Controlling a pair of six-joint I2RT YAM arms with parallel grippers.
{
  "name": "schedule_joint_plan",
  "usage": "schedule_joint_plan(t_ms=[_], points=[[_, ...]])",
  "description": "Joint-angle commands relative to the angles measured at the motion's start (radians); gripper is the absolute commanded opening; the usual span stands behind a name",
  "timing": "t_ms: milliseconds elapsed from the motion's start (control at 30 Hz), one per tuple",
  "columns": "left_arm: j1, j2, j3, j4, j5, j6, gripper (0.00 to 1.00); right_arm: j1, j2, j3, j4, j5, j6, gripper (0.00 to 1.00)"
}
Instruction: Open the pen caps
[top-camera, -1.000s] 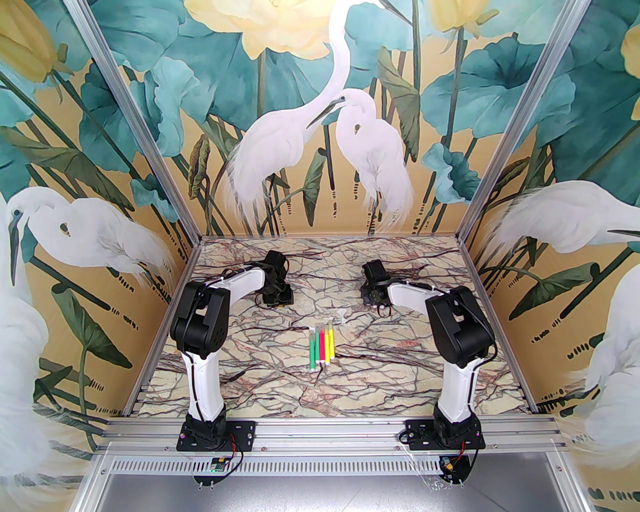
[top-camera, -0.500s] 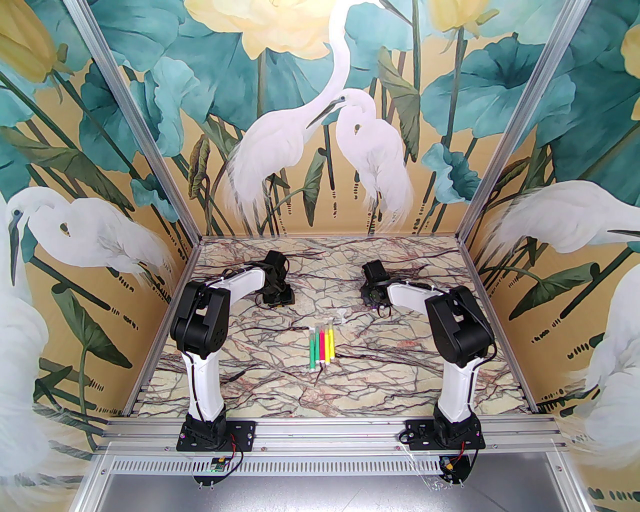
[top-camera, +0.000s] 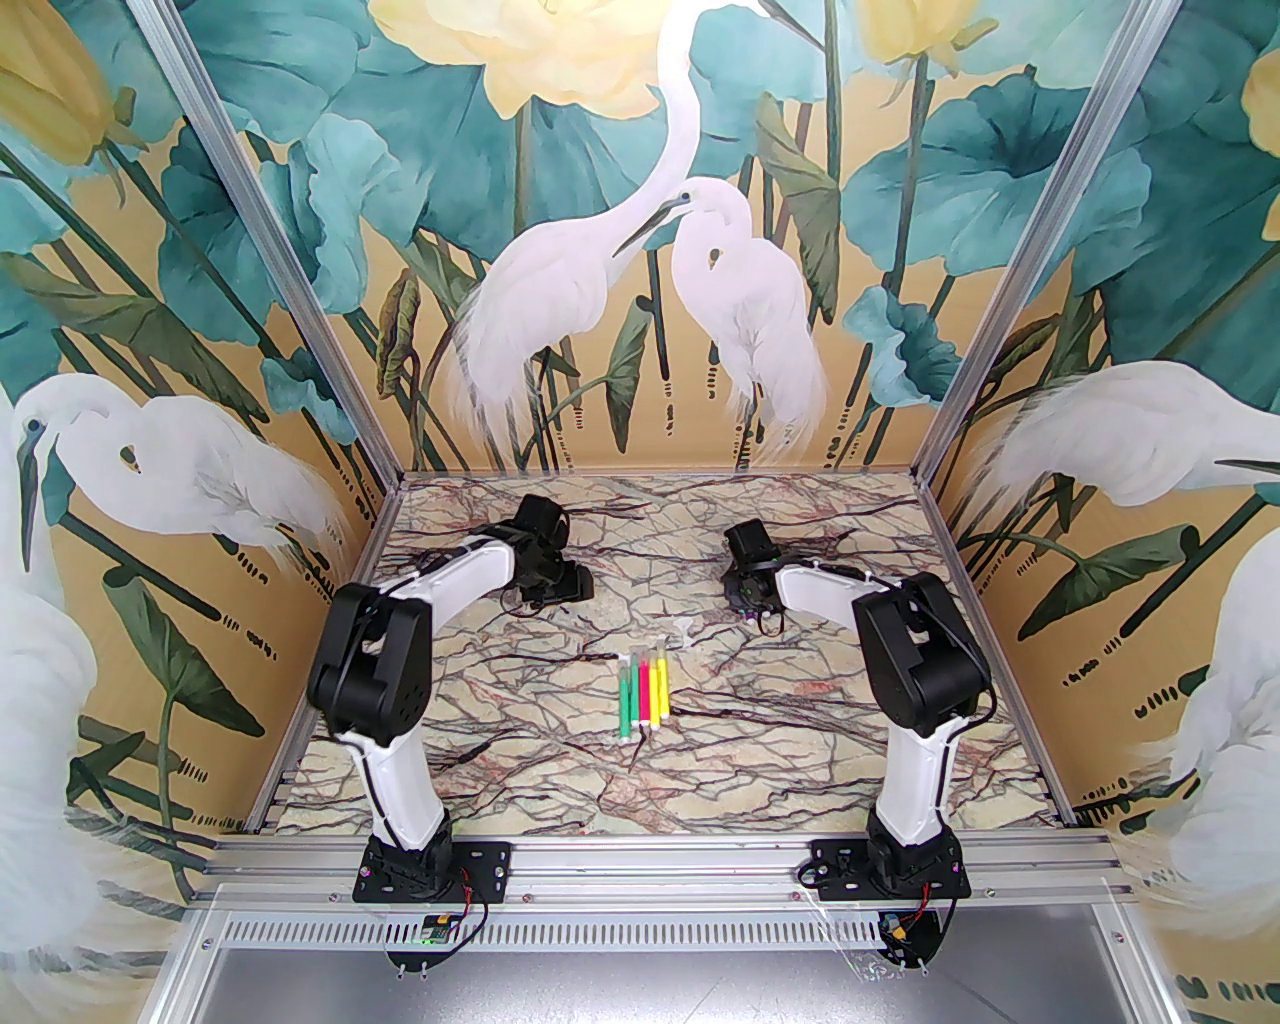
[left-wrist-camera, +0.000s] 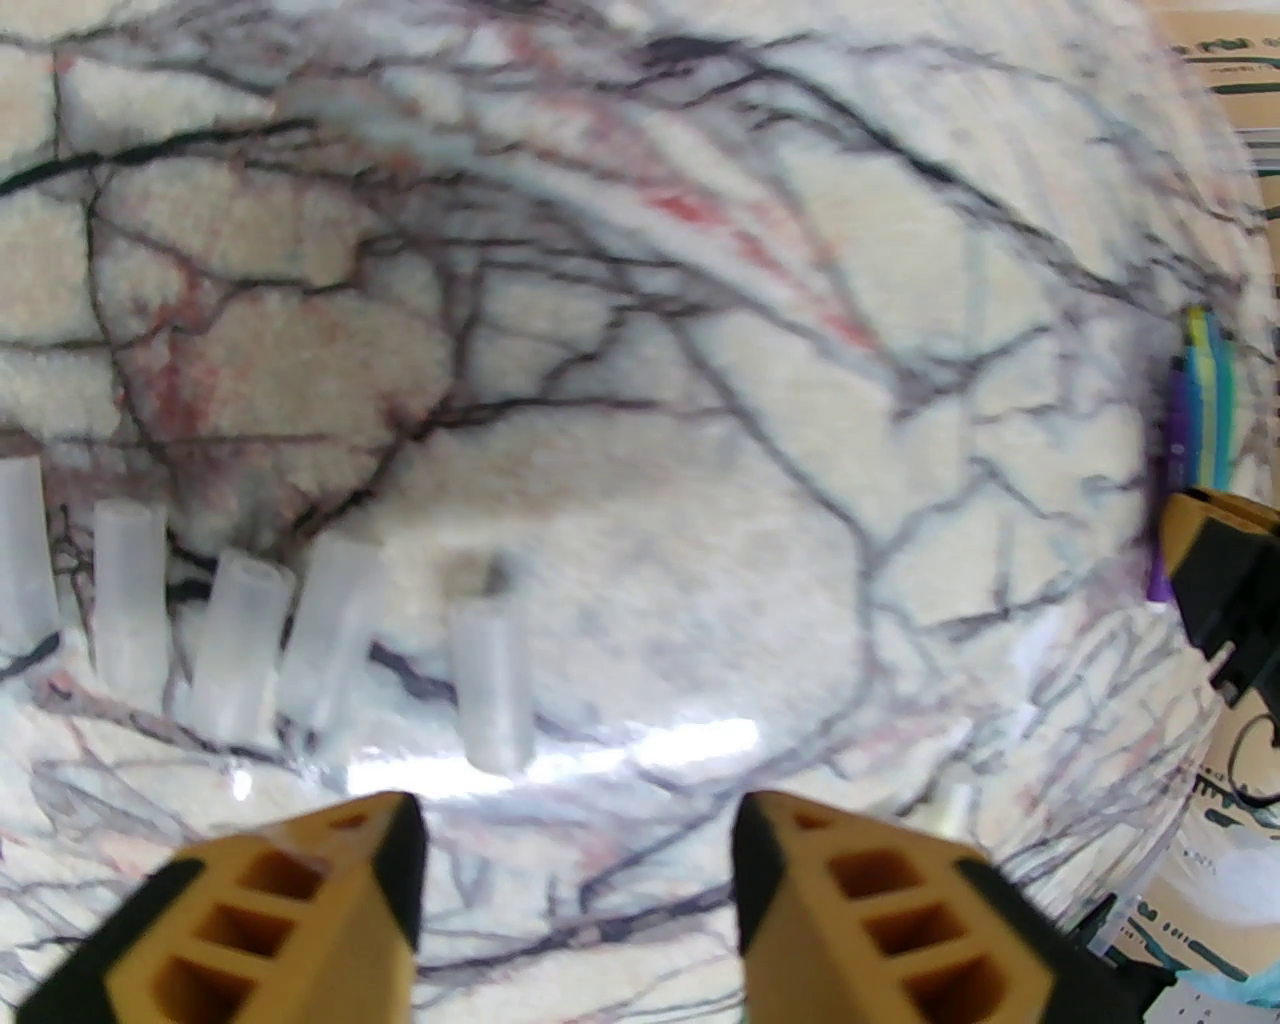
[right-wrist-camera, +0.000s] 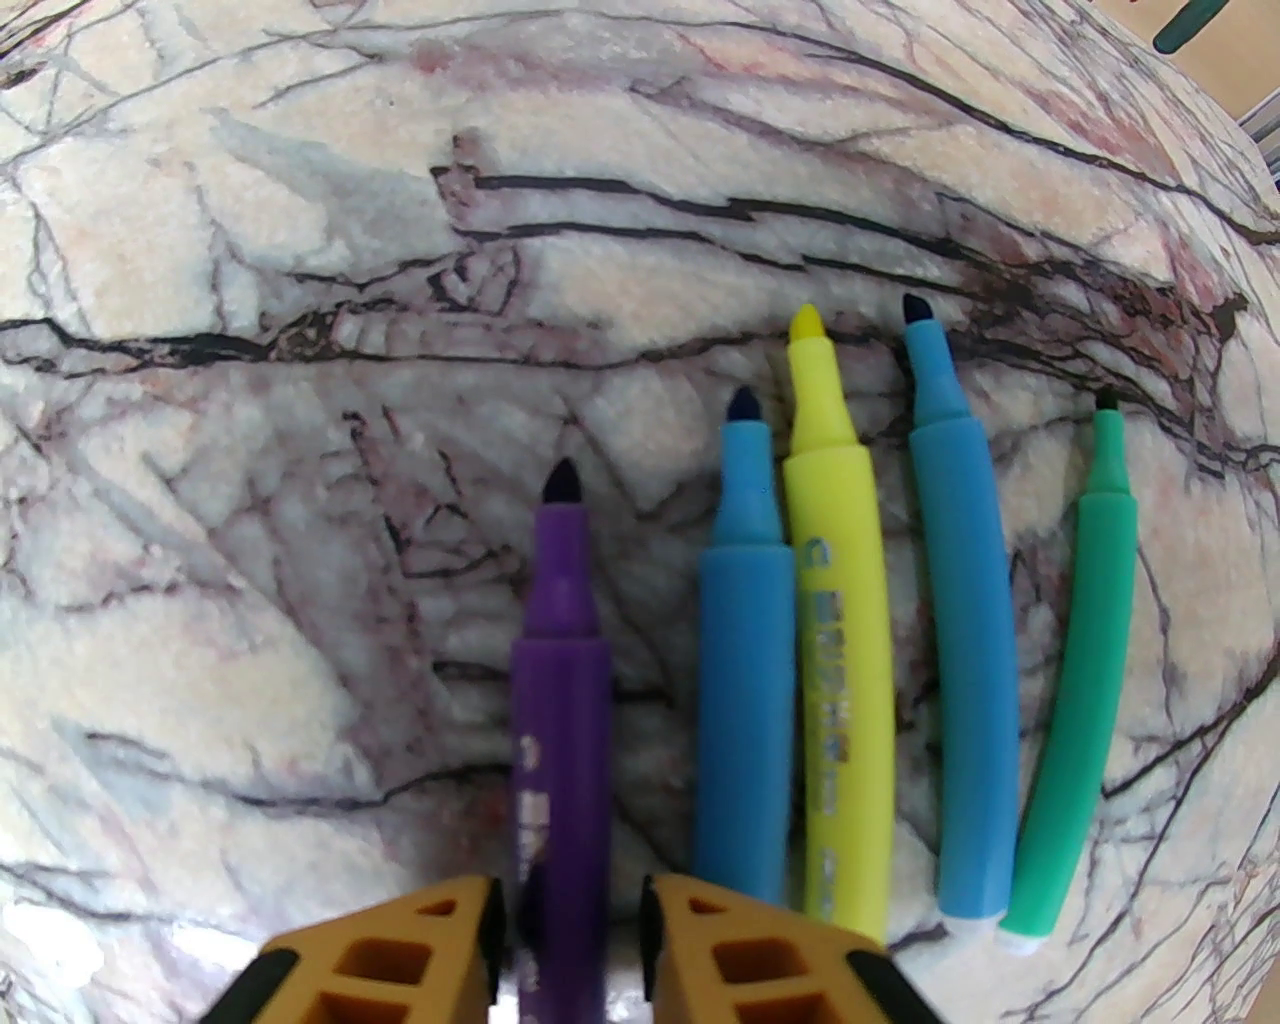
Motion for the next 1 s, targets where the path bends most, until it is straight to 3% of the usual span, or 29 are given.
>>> schedule_joint_plan(t_ms=[0, 167, 500, 733, 967], points=[[-0.006, -0.076, -0.062, 0.098, 0.039, 0.022, 0.62, 0.015, -0.08, 0.013, -0.042, -0.001, -0.011, 0.34], [-0.004, -0.182, -0.198, 0.235, 0.035, 0.034, 0.72, 0.073, -0.141, -0.014, -0.09, -0.005, -0.012, 0.38], [0.006, -0.345, -0.403, 0.381, -0.035, 0.023, 0.81, 0.236, -0.284, -0.172, -0.107, -0.141, 0.094, 0.45], [0.009, -0.419, -0.51, 0.498, -0.031, 0.018, 0.83, 0.314, -0.318, -0.226, -0.064, -0.184, 0.224, 0.44], [0.013, -0.47, -0.554, 0.514, -0.045, 0.051, 0.83, 0.38, -0.252, -0.23, -0.029, -0.21, 0.287, 0.43]])
